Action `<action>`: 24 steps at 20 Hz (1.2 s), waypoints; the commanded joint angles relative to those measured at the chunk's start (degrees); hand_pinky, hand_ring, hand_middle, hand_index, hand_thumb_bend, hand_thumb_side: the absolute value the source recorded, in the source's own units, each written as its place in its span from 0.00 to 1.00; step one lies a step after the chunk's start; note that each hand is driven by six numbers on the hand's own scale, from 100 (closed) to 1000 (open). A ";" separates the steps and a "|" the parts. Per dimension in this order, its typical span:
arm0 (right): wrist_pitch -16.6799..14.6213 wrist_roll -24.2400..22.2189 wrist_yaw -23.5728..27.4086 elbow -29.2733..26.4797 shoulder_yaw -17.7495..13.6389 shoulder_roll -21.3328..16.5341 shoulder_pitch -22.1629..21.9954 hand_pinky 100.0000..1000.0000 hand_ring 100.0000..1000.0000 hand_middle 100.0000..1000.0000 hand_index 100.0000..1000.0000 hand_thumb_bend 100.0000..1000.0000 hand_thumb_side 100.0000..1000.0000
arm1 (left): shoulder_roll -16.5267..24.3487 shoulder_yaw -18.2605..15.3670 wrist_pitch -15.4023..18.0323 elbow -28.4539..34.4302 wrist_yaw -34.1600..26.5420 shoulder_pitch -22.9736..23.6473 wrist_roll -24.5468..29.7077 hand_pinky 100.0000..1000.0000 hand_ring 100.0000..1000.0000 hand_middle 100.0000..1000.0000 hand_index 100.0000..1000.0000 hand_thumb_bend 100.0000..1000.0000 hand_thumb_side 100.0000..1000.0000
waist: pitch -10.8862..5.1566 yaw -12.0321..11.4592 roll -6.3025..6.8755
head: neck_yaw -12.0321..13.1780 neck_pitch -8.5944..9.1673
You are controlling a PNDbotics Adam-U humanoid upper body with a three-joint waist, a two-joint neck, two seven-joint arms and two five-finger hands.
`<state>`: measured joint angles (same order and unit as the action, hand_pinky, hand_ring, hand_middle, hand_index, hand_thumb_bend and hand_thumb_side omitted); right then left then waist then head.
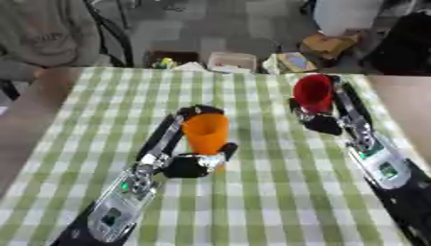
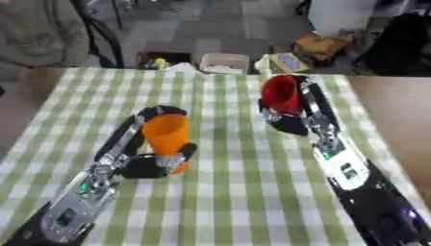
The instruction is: Pour the contents of one cup into another cup.
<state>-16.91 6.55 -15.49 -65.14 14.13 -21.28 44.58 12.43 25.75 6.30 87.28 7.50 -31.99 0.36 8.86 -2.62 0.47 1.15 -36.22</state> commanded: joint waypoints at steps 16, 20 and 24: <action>-1.55 -9.73 -0.04 -16.16 5.53 -3.86 7.91 0.50 0.45 0.29 0.44 0.00 0.02 | 3.35 5.78 2.64 -0.04 3.23 -2.17 6.91 0.28 0.14 0.02 0.62 0.07 0.15 | -1.77 1.94 -2.08 | 0.67 0.87; -3.15 -12.31 -4.06 -19.39 7.01 -2.79 9.46 0.51 0.45 0.30 0.45 0.00 0.02 | 2.97 6.09 3.55 -0.76 4.53 -2.59 7.18 0.28 0.14 0.02 0.62 0.07 0.15 | -1.91 1.91 -2.20 | 0.69 0.93; -4.84 -13.84 -7.95 -19.85 8.26 -1.41 10.29 0.52 0.46 0.30 0.45 0.00 0.01 | 2.67 6.64 4.16 -0.72 4.97 -2.92 7.82 0.29 0.14 0.03 0.62 0.06 0.15 | -2.07 1.59 -2.06 | 0.66 0.89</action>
<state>-21.22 -6.81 -22.06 -83.66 22.47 -22.52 53.45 15.13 32.36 10.08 85.96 12.18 -33.62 7.99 7.76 -1.07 -1.72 1.70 -35.70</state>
